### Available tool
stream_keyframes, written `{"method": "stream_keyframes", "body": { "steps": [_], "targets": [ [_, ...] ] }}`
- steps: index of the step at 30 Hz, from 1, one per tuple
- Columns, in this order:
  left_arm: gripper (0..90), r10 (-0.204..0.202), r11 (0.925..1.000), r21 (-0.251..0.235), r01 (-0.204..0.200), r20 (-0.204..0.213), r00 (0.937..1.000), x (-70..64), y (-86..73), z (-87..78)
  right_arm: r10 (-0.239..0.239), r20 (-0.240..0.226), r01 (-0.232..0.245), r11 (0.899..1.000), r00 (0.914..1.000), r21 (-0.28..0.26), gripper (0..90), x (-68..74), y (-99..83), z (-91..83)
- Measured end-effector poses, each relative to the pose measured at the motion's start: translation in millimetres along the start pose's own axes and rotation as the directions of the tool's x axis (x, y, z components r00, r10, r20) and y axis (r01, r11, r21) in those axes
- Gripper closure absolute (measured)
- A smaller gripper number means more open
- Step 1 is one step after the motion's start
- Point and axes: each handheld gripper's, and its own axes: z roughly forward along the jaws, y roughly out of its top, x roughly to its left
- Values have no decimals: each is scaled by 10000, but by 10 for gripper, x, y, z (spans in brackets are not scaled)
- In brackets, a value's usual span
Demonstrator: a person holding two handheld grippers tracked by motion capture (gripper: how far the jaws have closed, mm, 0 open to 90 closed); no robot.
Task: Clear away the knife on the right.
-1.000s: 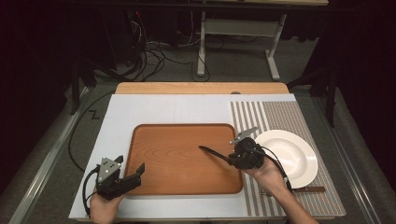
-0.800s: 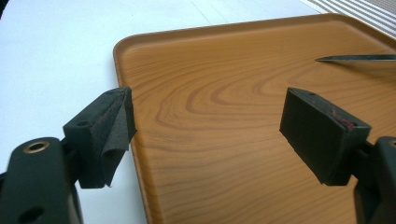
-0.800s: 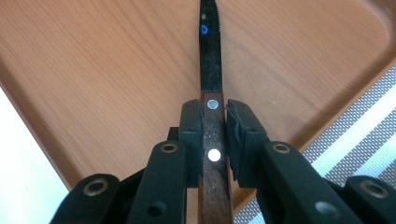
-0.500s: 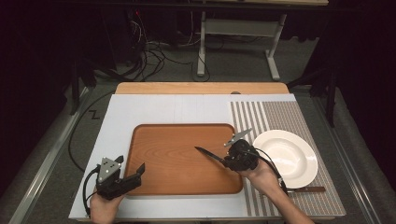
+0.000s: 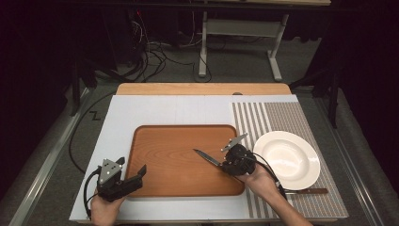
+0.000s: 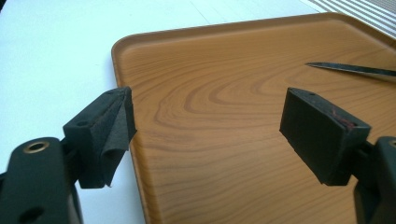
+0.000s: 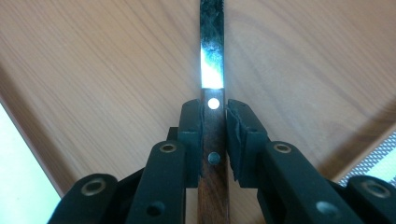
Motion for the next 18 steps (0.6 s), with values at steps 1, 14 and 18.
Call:
{"method": "stream_keyframes", "body": {
  "steps": [1, 14, 18],
  "targets": [
    [191, -1, 10000, -2, 1, 3, 10000, 0, 0, 0, -17, -3, 17, 10000, 10000, 12, 770, 5, -1, 8],
    [191, 16, 10000, 10, -16, 14, 10000, -3, -1, 2, -130, -7, 130, 9998, 9999, 142, 759, 52, -3, 74],
    [191, 26, 10000, 27, -26, 14, 10000, -3, -1, 3, -137, 37, 136, 9998, 9999, 150, 738, 47, -9, 82]
  ]
}}
